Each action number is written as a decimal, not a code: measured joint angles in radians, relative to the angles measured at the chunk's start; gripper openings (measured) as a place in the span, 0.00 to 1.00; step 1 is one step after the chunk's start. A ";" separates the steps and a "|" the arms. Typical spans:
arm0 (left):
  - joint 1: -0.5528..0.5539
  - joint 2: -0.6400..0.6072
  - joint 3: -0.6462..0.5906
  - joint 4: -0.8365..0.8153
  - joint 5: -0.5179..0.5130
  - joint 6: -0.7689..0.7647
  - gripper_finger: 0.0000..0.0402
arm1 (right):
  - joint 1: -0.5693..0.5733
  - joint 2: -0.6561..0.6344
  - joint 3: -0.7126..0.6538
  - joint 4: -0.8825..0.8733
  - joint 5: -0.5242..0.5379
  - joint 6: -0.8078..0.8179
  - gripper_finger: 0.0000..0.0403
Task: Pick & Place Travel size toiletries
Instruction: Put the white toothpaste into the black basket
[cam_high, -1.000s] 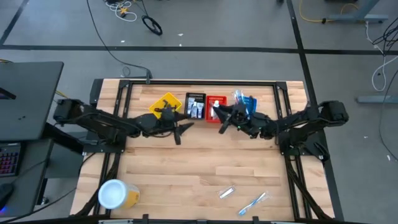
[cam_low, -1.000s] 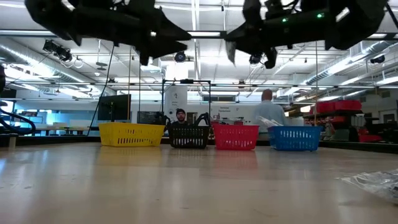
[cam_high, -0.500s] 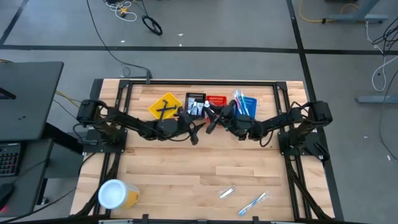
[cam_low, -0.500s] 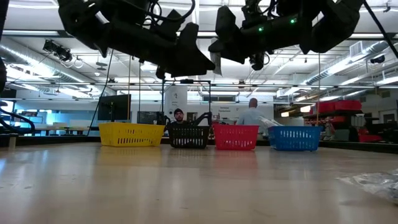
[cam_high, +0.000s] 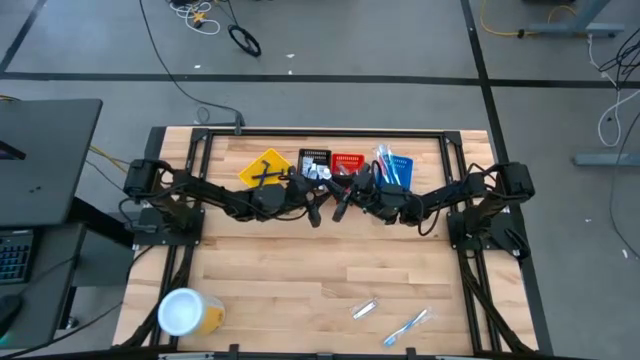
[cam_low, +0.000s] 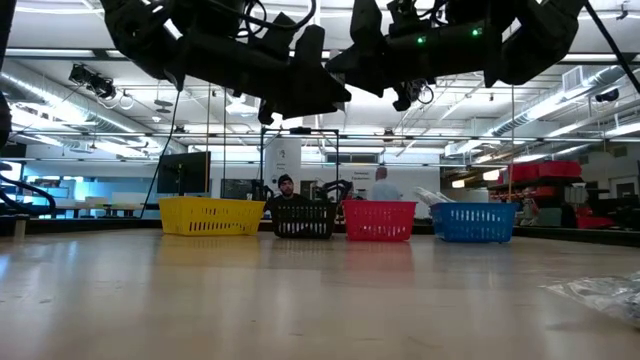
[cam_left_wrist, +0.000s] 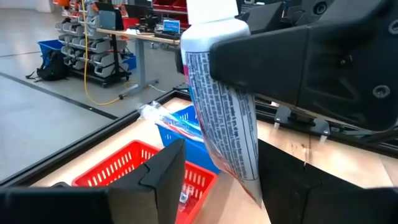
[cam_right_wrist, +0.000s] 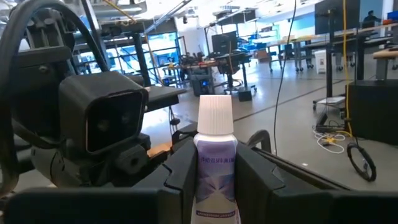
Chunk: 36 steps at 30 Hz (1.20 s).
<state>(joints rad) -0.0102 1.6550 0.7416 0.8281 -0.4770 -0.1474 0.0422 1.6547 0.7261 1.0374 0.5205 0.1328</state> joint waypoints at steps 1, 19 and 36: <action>0.002 0.000 0.000 -0.001 0.000 0.001 0.47 | 0.000 0.000 0.000 0.000 0.000 -0.001 0.23; 0.005 -0.002 0.001 -0.047 -0.032 0.006 0.12 | -0.001 0.000 0.000 0.014 0.007 0.009 0.23; 0.007 0.000 -0.001 -0.137 -0.068 0.005 0.06 | -0.044 -0.004 0.002 -0.122 -0.085 0.010 0.29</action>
<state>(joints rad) -0.0028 1.6550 0.7406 0.6913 -0.5455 -0.1421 -0.0023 1.6505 0.7280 0.9155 0.4356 0.1423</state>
